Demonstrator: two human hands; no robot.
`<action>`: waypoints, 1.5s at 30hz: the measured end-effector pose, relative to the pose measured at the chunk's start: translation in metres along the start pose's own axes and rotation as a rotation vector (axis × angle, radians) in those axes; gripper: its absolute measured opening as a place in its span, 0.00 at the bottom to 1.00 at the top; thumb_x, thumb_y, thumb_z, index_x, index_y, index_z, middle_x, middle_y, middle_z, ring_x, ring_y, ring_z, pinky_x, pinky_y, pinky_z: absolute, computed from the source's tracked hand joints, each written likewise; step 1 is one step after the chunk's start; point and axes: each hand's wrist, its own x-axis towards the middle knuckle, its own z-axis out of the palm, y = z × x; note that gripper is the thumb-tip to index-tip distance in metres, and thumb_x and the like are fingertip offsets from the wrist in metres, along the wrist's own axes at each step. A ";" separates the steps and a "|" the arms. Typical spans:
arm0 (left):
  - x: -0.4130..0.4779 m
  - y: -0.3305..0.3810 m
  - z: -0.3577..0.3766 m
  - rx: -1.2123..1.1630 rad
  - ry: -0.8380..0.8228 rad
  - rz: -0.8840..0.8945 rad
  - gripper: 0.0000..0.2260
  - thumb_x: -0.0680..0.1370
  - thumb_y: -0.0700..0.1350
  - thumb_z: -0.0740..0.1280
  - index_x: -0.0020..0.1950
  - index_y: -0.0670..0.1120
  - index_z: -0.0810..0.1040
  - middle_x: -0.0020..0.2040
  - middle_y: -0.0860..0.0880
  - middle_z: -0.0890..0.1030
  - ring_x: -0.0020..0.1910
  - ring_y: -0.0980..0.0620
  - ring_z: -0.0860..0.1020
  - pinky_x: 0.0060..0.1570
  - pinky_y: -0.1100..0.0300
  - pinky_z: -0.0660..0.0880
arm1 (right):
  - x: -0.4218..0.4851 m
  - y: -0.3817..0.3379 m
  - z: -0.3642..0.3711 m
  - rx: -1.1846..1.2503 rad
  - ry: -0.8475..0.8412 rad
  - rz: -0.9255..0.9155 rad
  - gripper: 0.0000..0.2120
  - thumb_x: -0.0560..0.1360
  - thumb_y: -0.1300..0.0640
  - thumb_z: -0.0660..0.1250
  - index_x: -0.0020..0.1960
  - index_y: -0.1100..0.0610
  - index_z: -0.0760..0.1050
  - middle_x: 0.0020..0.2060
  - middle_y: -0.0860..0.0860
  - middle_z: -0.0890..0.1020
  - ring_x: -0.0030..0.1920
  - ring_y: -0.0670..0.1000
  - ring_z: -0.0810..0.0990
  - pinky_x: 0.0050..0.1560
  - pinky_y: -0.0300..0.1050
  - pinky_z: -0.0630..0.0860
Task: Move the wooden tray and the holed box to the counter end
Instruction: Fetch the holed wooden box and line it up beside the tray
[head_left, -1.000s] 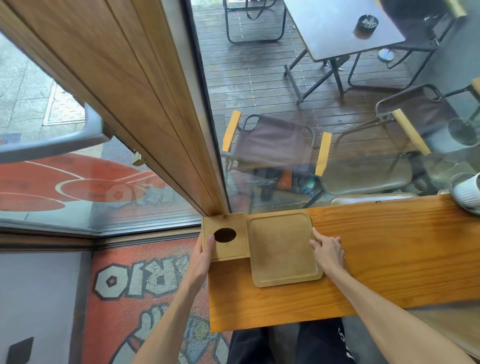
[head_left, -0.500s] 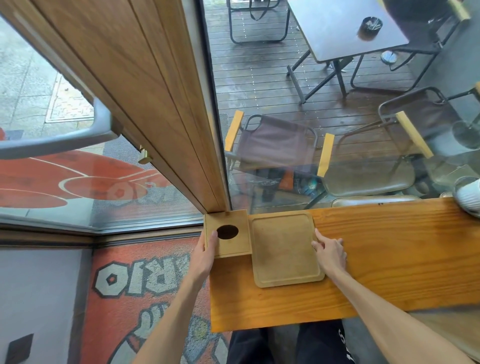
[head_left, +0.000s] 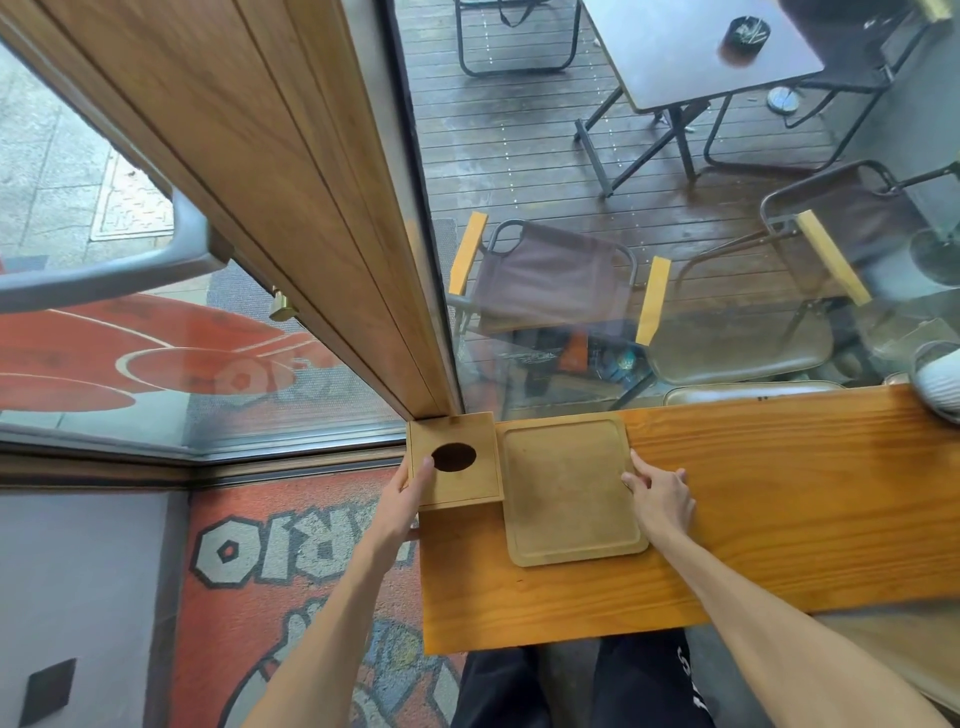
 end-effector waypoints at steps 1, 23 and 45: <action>0.000 0.000 0.000 0.001 -0.004 -0.001 0.37 0.77 0.69 0.60 0.82 0.54 0.59 0.80 0.46 0.67 0.76 0.37 0.68 0.68 0.35 0.72 | 0.000 0.000 0.000 0.003 -0.001 0.004 0.21 0.81 0.53 0.65 0.73 0.48 0.72 0.71 0.62 0.75 0.80 0.62 0.56 0.76 0.65 0.60; 0.002 -0.003 0.003 0.033 0.035 0.068 0.44 0.72 0.75 0.60 0.82 0.53 0.60 0.80 0.46 0.67 0.75 0.39 0.69 0.62 0.41 0.74 | -0.002 -0.012 -0.002 0.067 0.012 0.060 0.20 0.80 0.52 0.66 0.72 0.46 0.74 0.72 0.64 0.73 0.77 0.63 0.64 0.74 0.64 0.64; 0.001 -0.003 0.004 0.082 0.024 0.144 0.36 0.78 0.70 0.56 0.82 0.54 0.61 0.79 0.49 0.68 0.77 0.44 0.67 0.73 0.33 0.67 | -0.011 -0.011 -0.002 0.100 0.048 0.057 0.20 0.81 0.54 0.65 0.72 0.51 0.74 0.75 0.64 0.68 0.80 0.62 0.56 0.77 0.66 0.55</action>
